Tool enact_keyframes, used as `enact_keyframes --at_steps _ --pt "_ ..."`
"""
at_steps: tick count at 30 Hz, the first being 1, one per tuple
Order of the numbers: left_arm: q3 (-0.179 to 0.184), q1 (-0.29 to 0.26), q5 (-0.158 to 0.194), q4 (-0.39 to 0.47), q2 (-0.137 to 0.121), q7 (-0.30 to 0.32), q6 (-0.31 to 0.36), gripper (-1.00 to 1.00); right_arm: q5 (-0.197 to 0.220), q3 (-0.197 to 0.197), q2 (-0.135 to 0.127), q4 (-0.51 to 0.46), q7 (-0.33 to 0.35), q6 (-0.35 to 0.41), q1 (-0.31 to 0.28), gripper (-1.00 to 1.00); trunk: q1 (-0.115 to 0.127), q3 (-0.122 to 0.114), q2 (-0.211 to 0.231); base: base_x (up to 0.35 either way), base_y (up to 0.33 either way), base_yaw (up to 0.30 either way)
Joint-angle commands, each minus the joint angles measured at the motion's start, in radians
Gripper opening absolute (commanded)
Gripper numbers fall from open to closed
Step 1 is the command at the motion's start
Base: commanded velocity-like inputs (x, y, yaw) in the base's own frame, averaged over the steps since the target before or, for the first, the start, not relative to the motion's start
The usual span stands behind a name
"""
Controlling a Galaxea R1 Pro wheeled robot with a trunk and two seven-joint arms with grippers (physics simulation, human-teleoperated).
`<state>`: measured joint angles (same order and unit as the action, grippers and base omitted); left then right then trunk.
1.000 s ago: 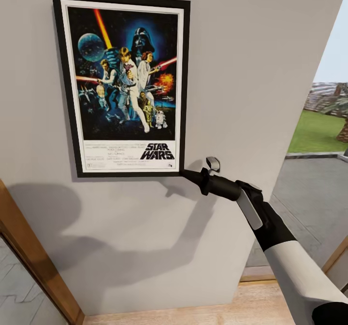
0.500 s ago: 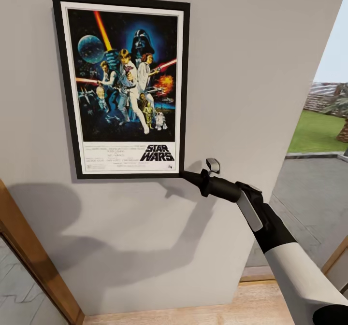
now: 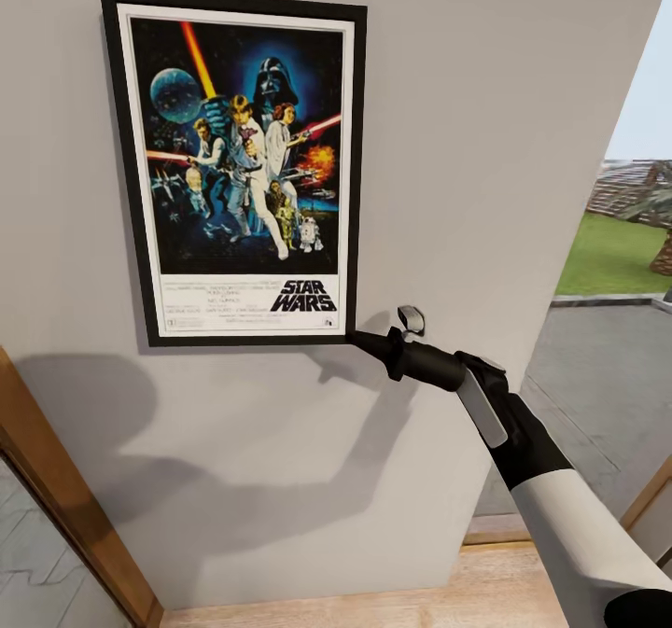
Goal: Pick up the poster from the kitchen countertop and hang it on one of the wall nails in the kitchen.
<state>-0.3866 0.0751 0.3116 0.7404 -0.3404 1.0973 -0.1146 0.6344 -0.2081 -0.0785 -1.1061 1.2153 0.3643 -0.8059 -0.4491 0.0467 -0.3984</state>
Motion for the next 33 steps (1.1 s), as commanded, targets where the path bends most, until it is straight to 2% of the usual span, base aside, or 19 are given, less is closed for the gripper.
enact_keyframes --at_steps 1,2,3,8,11,12,13,21,24,28,29,33 --pt "0.0 0.0 0.001 0.001 0.0 0.001 -0.007 1.0 -0.012 -0.004 -0.001 0.069 -0.003 0.005 -0.001 -1.0 -0.001 0.002 -0.002 0.0 0.0 0.0" --pt "0.0 0.0 0.001 0.001 0.0 0.001 -0.007 1.0 -0.012 -0.004 -0.001 0.069 -0.002 0.005 -0.001 -1.0 -0.001 0.002 -0.002 0.0 0.0 0.0" --pt "-0.006 0.0 0.004 0.006 -0.006 0.007 -0.008 1.0 0.014 -0.009 0.003 -0.004 -0.005 0.016 0.005 -1.0 -0.001 0.002 -0.002 0.0 0.0 0.0" --pt "-0.034 0.0 0.004 0.008 -0.005 0.013 -0.008 1.0 0.015 -0.036 0.003 -0.036 -0.03 0.017 0.03 -1.0 -0.001 0.002 -0.002 0.0 0.0 0.0" --pt "-0.034 0.0 0.004 0.008 -0.005 0.013 -0.008 1.0 0.015 -0.037 0.003 -0.049 -0.047 0.017 0.03 -1.0 -0.001 0.002 -0.002 0.0 0.0 0.0" --pt "-0.034 0.0 0.004 0.008 -0.005 0.013 -0.008 1.0 0.085 -0.156 -0.061 -0.156 -0.057 -0.118 0.018 -1.0 -0.001 0.002 -0.002 0.0 0.0 0.0" --pt "-0.034 0.0 0.004 0.008 -0.005 0.013 -0.008 1.0 0.085 -0.138 -0.057 -0.157 -0.066 -0.116 -0.008 -1.0 -0.001 0.002 -0.002 0.0 0.0 0.0" --pt "-0.034 0.0 0.004 0.008 -0.005 0.013 -0.008 1.0 0.016 -0.113 -0.013 -0.13 -0.038 -0.141 0.03 -1.0 -0.001 0.002 -0.002 0.0 0.0 0.0" --pt "-0.034 0.0 0.004 0.008 -0.005 0.013 -0.008 1.0 0.006 -0.105 0.002 -0.12 -0.03 -0.143 0.03 -1.0 -0.001 0.002 -0.002 0.0 0.0 0.0" --pt "-0.034 0.0 0.004 0.008 -0.005 0.013 -0.008 1.0 -0.006 -0.094 0.003 -0.106 -0.017 -0.147 0.03 -1.0 -0.001 0.002 -0.002 0.0 0.0 0.0" --pt "-0.036 0.0 0.004 0.008 -0.004 0.013 -0.008 1.0 -0.008 -0.091 0.003 -0.102 -0.013 -0.149 0.031 1.0 -0.001 0.002 -0.002 0.0 0.0 0.0" --pt "-0.051 0.0 0.005 0.008 -0.007 0.013 -0.008 1.0 0.014 -0.069 0.002 -0.08 -0.011 -0.126 0.04 1.0 -0.001 0.002 -0.002 0.0 0.0 0.0"
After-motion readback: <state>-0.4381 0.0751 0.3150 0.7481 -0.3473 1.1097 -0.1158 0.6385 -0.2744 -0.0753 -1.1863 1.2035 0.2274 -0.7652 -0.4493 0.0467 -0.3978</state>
